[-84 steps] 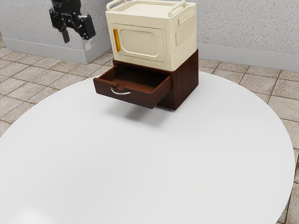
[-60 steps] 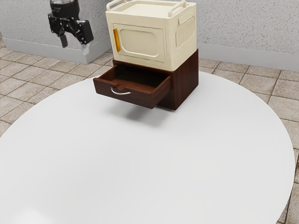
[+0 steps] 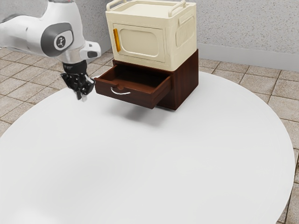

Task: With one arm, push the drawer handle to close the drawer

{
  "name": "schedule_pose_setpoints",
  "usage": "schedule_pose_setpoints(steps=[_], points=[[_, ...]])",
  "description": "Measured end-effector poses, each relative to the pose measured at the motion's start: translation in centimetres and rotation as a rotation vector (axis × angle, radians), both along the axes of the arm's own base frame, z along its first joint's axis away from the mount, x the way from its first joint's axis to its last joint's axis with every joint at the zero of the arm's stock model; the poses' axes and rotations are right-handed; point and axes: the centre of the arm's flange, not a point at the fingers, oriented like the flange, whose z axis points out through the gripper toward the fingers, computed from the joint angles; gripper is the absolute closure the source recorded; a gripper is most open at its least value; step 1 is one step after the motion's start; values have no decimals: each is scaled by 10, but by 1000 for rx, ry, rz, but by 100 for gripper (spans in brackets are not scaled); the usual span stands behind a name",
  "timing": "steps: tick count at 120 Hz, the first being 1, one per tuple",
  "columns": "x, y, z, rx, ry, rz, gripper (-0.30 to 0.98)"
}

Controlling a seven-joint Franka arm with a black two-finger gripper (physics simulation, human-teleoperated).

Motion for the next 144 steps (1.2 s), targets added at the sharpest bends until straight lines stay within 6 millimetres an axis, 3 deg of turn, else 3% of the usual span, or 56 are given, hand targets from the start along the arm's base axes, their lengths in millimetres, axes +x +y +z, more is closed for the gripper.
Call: schedule_pose_setpoints(steps=[12, 28, 54, 86, 106, 144], points=[[17, -2, -21, -1, -36, 3, 72], [28, 20, -46, -8, -63, 48, 76], [64, 31, -81, -2, -108, 52, 78], [98, 34, -87, 26, -175, -14, 78], [116, 31, -103, 20, -180, -43, 78], [144, 27, -117, 6, -203, -91, 79]])
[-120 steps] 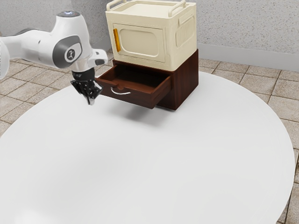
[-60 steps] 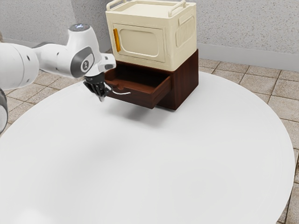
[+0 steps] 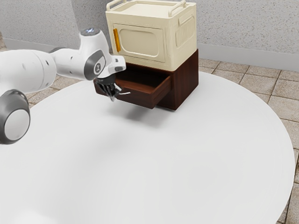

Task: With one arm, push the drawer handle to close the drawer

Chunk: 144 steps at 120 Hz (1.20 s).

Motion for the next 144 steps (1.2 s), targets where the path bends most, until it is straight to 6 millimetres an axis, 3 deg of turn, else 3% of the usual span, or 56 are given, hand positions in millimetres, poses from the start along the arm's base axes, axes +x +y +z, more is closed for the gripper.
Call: schedule_pose_setpoints(steps=[39, 102, 144], points=[[28, 7, -13, -4, -23, -28, 79], [71, -1, -21, 2, -80, -98, 79], [87, -3, -14, 9, -137, -142, 78]])
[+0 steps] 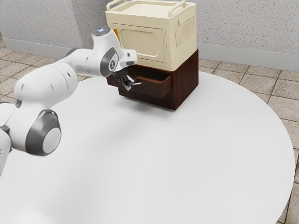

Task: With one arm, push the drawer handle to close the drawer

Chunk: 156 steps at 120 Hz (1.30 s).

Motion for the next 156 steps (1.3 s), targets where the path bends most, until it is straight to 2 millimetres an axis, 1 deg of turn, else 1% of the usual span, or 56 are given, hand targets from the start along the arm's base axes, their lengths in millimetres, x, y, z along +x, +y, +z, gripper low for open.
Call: schedule_pose_setpoints(steps=[36, 57, 70, 103, 112, 138, 156], points=[[10, 0, -6, -18, -51, -13, 78], [16, 12, -4, -32, -102, 4, 77], [20, 10, -3, -31, -135, 1, 78], [28, -2, -3, -39, -211, -17, 79], [31, -5, -7, -44, -229, -23, 79], [36, -9, -16, -42, -270, -36, 78], [37, -2, -26, -49, -284, -33, 79]])
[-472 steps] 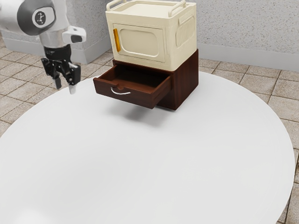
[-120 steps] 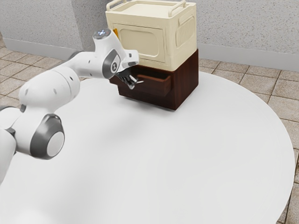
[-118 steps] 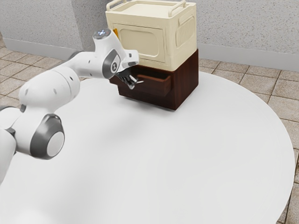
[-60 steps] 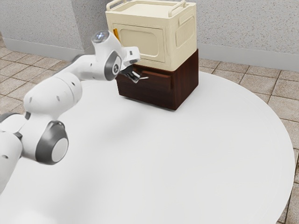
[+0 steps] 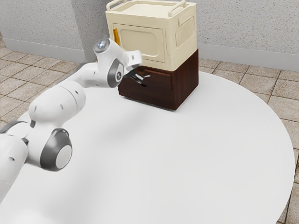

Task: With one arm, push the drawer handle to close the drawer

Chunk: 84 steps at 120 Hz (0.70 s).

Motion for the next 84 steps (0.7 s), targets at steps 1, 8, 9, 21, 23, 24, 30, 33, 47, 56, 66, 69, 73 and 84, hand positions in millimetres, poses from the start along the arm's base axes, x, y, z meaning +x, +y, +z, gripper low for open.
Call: schedule_pose_setpoints(steps=[1, 8, 9, 21, 23, 24, 30, 33, 47, 56, 66, 69, 73, 84], points=[[0, 0, 0, 0, 0, 0, 79], [0, 0, -1, 1, -6, -3, 79], [1, 0, 0, 2, -9, -4, 79], [2, -1, 5, 7, -36, -15, 73], [2, -1, 5, 9, -39, -17, 73], [2, -1, 5, 9, -40, -18, 73], [2, -2, 4, 10, -45, -25, 75], [2, -3, 5, 8, -48, -28, 77], [-19, -7, 10, -81, 62, -13, 78], [-67, -19, 34, -117, 168, 3, 79], [-123, -33, 79, -114, 260, -4, 79], [-140, -39, 104, -103, 277, -17, 77], [-160, -44, 135, -90, 302, -30, 74], [-220, -47, 217, -85, 375, -53, 57]])
